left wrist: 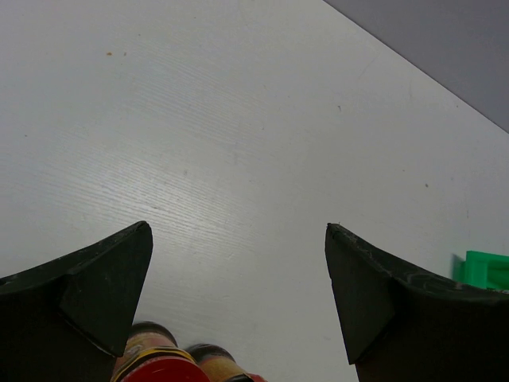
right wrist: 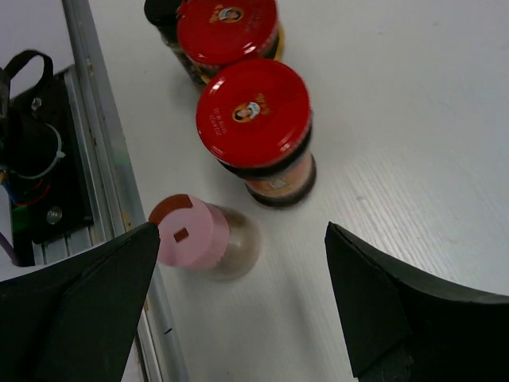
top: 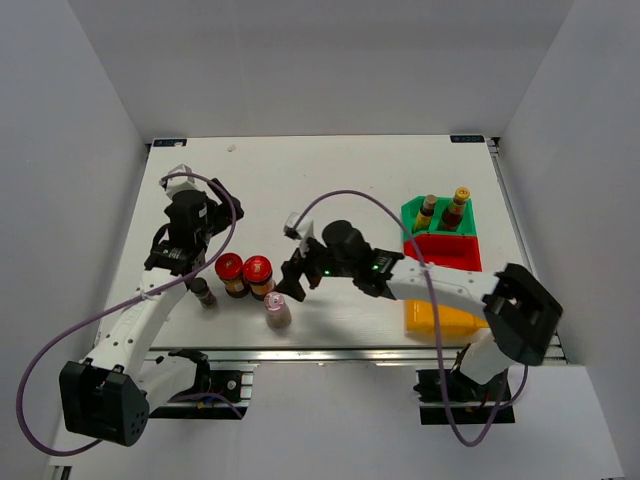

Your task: Organize the condiment bottles

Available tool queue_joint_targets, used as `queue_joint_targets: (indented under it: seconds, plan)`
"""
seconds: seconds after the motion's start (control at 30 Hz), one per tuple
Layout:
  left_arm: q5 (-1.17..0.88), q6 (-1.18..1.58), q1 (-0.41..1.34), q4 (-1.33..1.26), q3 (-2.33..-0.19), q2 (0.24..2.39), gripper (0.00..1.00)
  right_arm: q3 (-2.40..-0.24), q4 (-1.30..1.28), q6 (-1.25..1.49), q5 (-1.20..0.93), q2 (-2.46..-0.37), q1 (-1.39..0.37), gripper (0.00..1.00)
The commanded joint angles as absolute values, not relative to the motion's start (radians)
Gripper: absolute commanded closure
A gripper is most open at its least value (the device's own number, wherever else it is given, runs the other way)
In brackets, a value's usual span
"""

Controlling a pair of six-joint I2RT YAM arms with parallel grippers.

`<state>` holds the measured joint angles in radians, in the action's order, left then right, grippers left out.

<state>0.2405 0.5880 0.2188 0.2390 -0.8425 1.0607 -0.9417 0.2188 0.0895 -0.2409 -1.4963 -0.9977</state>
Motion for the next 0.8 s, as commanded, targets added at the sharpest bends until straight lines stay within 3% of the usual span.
queue_joint_targets:
  seconds: [0.0, 0.27, 0.53, 0.77]
  plan:
    - [0.322, 0.601, 0.218, 0.268, -0.818, 1.017, 0.02, -1.081, 0.276, 0.06, -0.216, -1.604, -1.035, 0.11]
    - [0.347, 0.586, 0.216, 0.262, -0.811, 1.006, 0.02, -1.219, 0.264, 0.048, -0.088, -1.813, -1.074, 0.11]
    - [0.353, 0.578, 0.216, 0.253, -0.805, 1.014, 0.02, -1.238, 0.331, -0.036, -0.138, -1.876, -1.103, 0.11]
    - [0.364, 0.578, 0.216, 0.262, -0.808, 1.017, 0.02, -1.246, 0.4, -0.054, -0.146, -1.928, -1.115, 0.2]
